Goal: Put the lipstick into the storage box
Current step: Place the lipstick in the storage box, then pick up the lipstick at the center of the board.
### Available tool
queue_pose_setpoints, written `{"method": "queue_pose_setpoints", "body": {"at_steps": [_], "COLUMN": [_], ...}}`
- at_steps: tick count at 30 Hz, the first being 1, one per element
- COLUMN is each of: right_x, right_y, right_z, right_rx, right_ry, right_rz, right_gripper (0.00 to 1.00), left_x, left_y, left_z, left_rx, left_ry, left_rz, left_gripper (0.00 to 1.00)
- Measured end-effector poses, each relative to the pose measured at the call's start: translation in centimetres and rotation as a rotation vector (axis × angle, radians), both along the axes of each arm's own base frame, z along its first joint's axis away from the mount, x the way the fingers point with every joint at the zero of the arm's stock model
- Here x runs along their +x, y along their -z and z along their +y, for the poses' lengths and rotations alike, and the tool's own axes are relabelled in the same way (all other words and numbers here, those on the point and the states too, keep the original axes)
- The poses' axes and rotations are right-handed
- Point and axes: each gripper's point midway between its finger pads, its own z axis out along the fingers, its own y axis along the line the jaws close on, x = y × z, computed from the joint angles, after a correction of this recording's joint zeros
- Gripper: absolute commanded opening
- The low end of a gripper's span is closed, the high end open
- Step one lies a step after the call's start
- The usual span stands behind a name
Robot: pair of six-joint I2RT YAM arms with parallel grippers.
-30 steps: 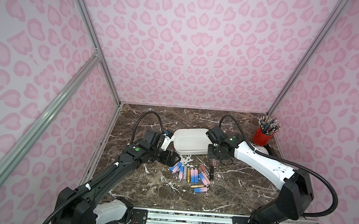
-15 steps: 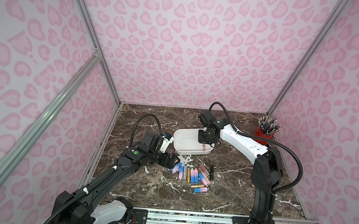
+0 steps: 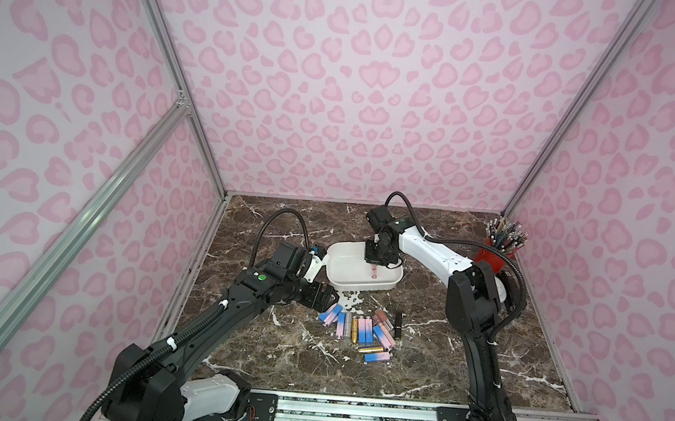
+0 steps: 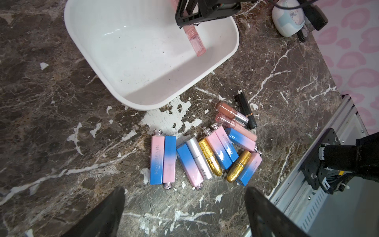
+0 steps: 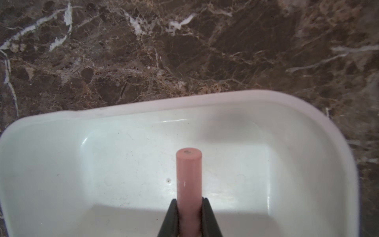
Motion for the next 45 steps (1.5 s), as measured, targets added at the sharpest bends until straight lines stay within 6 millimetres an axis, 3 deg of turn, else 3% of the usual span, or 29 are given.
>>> {"method": "queue_pose_setpoints", "body": {"at_steps": [4, 9, 12, 18, 24, 28, 33, 39, 45], "right_x": [0.1, 0.2, 0.4, 0.9, 0.6, -2.0, -7.4, -14.7, -17.6], "right_y": [0.9, 2.3, 1.9, -0.9, -7.1, -9.1, -8.7, -4.0, -0.9], "right_z": [0.2, 0.5, 0.7, 0.8, -0.7, -3.6, -7.5, -11.5, -12.3], "right_rx": [0.0, -0.002, 0.0, 0.017, 0.015, -0.034, -0.08, -0.117, -0.103], "right_ry": [-0.003, -0.013, -0.023, -0.038, -0.033, -0.017, 0.013, 0.068, 0.097], "right_rz": [0.018, 0.04, 0.032, -0.018, -0.121, -0.134, -0.088, 0.044, 0.089], "right_gripper": [0.21, 0.37, 0.42, 0.42, 0.39, 0.38, 0.38, 0.39, 0.39], "left_x": [0.1, 0.2, 0.4, 0.9, 1.6, 2.2, 2.7, 3.1, 3.5], "left_y": [0.1, 0.1, 0.1, -0.2, -0.5, -0.8, -0.9, -1.1, -2.0], "left_z": [-0.1, 0.0, 0.0, -0.1, -0.4, -0.9, -1.5, -2.1, -3.4], "left_rx": [0.005, 0.012, 0.019, 0.026, 0.028, 0.02, 0.004, -0.01, -0.025], "left_ry": [0.002, 0.002, 0.002, 0.003, 0.007, 0.013, 0.026, 0.029, 0.043], "left_rz": [0.004, 0.008, 0.005, -0.009, -0.016, -0.019, -0.015, -0.012, -0.019], "left_gripper": [0.94, 0.94, 0.94, 0.94, 0.94, 0.94, 0.94, 0.94, 0.94]}}
